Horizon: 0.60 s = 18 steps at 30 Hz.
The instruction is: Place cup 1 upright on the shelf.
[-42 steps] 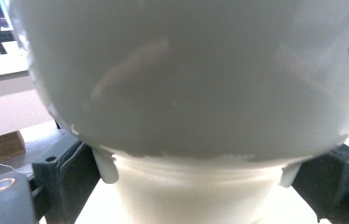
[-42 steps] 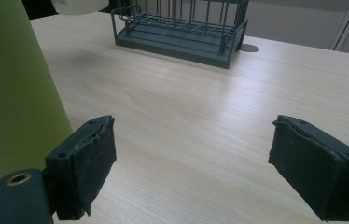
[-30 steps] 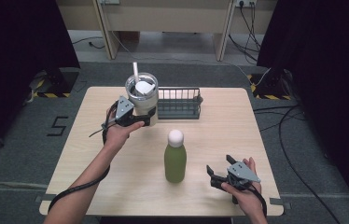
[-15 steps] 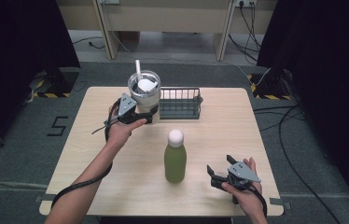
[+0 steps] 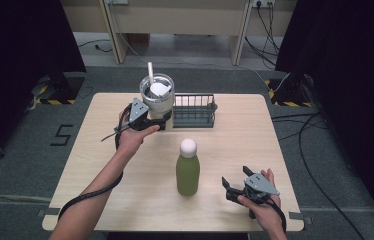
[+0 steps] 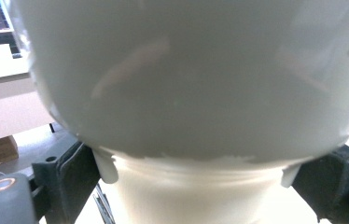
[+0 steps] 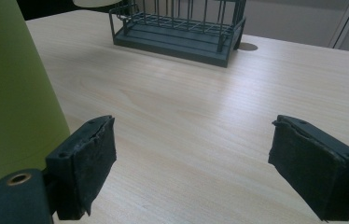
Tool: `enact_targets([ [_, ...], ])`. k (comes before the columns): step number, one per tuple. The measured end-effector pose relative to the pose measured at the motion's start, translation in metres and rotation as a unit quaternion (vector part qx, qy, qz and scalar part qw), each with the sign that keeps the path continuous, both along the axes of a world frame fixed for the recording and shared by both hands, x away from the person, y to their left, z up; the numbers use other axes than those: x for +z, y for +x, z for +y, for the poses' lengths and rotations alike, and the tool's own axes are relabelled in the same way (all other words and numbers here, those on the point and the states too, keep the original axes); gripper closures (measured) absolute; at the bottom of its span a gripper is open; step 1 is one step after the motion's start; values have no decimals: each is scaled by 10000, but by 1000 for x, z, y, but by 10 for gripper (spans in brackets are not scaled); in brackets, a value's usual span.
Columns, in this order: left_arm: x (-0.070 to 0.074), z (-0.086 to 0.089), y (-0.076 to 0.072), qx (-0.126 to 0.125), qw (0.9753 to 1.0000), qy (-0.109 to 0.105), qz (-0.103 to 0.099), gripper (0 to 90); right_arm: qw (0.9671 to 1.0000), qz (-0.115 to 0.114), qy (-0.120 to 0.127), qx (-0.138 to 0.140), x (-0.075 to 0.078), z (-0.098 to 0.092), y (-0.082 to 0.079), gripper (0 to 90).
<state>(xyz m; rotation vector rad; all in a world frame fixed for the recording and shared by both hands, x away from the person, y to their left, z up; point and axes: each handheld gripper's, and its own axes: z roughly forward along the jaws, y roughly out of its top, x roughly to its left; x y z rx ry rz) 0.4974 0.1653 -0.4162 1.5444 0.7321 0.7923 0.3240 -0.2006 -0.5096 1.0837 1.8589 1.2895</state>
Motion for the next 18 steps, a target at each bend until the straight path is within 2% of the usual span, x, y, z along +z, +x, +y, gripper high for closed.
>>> enact_targets([
  [18,6,-9,10,-38,10000,28,-24,101,10000,-27,-19,4,1,-1,0,146],
])
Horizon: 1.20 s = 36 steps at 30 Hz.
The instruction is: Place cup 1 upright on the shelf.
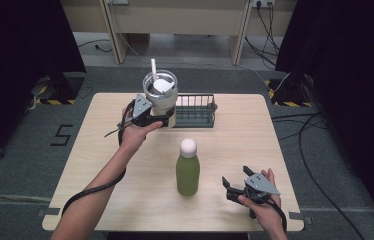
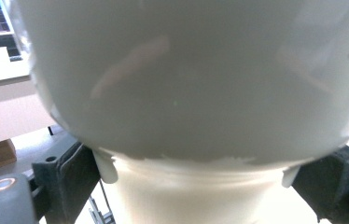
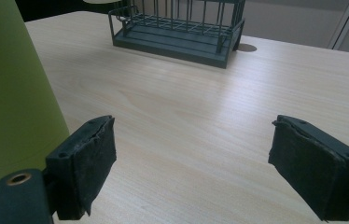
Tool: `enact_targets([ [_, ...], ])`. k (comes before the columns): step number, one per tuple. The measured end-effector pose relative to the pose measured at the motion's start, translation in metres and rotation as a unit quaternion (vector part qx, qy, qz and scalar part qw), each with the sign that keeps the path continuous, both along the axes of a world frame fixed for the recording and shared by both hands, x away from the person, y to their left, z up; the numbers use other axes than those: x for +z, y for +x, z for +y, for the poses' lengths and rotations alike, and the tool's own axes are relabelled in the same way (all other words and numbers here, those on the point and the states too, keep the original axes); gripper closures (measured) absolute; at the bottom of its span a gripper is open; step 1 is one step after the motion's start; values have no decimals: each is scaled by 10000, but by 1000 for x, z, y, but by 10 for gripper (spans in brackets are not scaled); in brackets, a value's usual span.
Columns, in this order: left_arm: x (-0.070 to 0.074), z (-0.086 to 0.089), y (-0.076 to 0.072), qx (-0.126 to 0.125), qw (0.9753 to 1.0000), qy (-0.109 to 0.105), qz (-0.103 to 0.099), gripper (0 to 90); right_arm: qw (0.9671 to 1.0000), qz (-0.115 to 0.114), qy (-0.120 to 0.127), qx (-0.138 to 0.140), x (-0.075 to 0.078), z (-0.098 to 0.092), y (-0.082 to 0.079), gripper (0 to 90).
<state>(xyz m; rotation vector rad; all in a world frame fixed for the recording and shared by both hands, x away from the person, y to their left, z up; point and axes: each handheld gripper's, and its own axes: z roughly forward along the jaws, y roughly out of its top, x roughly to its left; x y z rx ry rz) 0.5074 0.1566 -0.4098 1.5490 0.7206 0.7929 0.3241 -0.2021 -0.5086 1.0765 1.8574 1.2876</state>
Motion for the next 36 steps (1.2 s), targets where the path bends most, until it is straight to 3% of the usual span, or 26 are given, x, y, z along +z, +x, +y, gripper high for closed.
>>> enact_targets([
  [36,17,-14,21,-13,10000,22,-43,101,10000,25,47,-15,0,0,1,146],
])
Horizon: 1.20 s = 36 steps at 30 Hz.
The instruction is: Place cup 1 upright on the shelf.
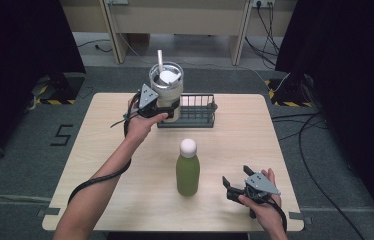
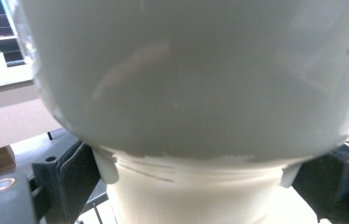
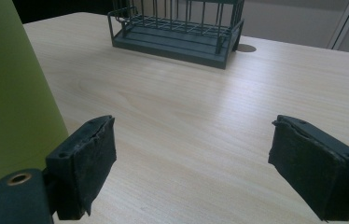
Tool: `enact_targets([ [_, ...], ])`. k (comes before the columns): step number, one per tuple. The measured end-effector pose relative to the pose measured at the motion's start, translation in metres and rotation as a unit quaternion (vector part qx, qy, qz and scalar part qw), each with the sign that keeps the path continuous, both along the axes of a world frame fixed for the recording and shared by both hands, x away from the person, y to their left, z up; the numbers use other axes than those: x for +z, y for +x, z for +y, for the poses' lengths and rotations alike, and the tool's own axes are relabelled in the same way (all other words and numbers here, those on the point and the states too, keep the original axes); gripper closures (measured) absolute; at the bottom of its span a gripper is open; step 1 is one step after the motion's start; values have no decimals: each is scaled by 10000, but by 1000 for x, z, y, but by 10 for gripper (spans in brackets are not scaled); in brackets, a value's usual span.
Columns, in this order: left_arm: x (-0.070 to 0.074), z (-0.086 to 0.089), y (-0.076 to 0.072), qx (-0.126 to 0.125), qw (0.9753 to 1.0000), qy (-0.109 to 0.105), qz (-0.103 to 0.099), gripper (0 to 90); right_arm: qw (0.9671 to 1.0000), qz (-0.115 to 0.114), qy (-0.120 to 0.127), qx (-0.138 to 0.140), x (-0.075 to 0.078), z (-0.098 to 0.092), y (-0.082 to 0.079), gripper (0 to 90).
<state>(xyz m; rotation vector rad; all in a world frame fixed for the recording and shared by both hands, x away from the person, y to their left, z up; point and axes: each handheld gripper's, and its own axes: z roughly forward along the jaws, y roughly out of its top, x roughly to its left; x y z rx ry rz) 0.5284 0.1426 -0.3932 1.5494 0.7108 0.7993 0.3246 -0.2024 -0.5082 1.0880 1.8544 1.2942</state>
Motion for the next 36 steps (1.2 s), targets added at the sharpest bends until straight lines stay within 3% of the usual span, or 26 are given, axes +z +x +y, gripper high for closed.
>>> enact_targets([
  [5,3,0,3,6,10000,34,-71,101,10000,-4,2,-4,0,-1,0,146],
  [25,13,-13,22,54,10000,-67,7,101,10000,-3,22,-26,0,-3,0,146],
  [36,12,-17,36,175,9998,-51,96,101,10000,9,18,-18,-1,-2,1,146],
])
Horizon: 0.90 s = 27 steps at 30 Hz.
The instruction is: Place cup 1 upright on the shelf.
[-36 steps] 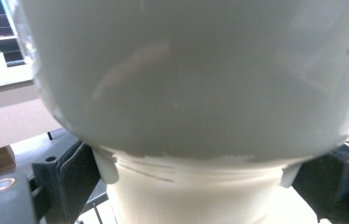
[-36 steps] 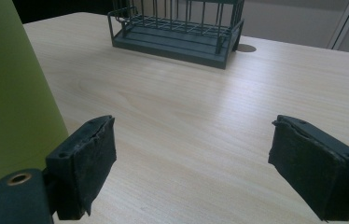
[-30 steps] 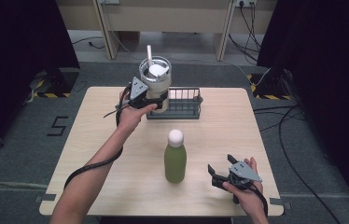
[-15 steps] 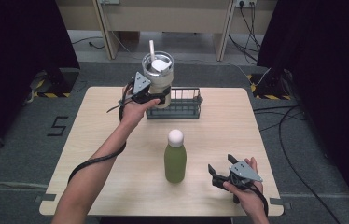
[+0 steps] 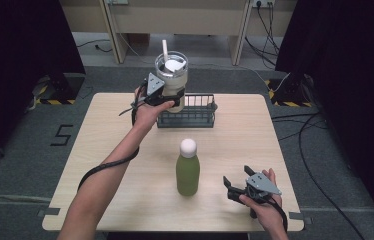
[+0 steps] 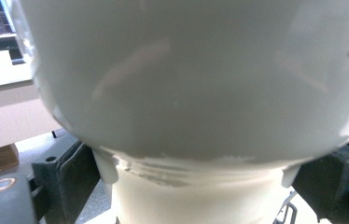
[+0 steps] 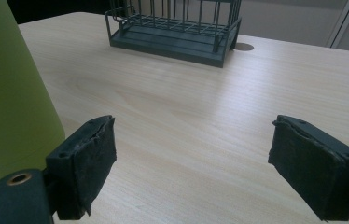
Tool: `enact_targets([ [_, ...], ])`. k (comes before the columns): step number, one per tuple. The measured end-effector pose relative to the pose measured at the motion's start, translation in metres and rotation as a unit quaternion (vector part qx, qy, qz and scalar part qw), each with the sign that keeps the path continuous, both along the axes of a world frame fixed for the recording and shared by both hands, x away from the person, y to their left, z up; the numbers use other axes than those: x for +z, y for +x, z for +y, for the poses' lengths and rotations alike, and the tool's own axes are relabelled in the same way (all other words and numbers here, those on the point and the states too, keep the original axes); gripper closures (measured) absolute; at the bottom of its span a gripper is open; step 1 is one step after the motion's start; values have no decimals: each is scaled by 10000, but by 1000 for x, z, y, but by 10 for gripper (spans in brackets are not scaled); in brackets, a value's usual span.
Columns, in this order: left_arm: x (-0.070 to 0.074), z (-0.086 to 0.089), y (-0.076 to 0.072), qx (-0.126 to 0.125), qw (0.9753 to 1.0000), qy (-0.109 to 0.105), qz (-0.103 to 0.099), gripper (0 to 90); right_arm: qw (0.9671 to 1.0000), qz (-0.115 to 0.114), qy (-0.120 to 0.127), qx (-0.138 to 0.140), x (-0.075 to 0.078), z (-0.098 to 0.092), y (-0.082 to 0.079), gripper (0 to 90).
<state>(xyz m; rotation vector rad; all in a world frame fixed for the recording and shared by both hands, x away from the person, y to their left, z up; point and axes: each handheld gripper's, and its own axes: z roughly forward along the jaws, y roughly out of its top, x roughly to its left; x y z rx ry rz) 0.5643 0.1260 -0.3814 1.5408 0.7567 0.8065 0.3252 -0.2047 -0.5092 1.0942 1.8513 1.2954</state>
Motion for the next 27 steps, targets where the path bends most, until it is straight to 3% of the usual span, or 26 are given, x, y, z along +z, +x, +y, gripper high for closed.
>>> enact_targets([
  [27,-12,-12,30,232,9995,-17,231,100,10000,12,-4,-9,-1,-1,1,147],
])
